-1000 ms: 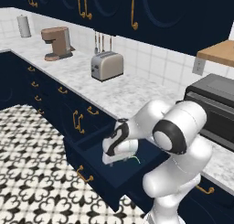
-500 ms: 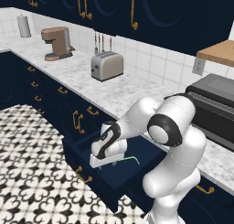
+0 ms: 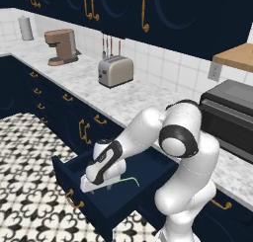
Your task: Take a straw from the drawer in front and place it inside the glass cup on the dining counter.
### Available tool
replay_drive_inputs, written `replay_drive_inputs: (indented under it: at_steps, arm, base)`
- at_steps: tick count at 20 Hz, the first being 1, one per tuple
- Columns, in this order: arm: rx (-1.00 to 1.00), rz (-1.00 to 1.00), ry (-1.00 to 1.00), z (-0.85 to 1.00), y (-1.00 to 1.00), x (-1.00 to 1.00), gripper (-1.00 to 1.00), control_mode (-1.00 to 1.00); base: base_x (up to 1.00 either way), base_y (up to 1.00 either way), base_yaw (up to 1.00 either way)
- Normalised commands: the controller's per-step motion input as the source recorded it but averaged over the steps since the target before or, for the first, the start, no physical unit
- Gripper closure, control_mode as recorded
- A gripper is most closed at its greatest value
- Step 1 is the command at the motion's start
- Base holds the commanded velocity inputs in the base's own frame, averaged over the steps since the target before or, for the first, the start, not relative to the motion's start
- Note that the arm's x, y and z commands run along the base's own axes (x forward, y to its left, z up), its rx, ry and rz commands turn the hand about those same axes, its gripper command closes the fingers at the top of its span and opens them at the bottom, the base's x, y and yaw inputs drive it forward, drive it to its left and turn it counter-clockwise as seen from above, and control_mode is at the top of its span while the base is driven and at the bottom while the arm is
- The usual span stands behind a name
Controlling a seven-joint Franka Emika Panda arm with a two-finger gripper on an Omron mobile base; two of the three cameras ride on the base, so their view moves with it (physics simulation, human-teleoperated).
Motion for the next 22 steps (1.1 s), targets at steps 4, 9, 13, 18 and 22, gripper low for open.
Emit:
replay_drive_inputs:
  at_steps: [4,9,13,18,22]
  arm:
    - [0.01,0.0,-0.05,0.16,0.41,-0.26,-1.0,-1.0]
    - [-0.14,-0.11,-0.1,0.39,-0.82,0.25,-1.0,-1.0]
    - [-0.08,-0.09,-0.02,0.05,-0.97,0.53,-1.0,-1.0]
    - [0.0,-0.01,0.0,-0.11,-0.84,0.48,-1.0,-1.0]
    - [0.0,0.0,0.0,-0.26,-0.46,0.21,-1.0,-1.0]
  base:
    - [0.0,0.0,0.0]
    - [0.0,0.0,0.0]
    - [0.0,0.0,0.0]
    - [0.0,0.0,0.0]
    - [0.0,0.0,0.0]
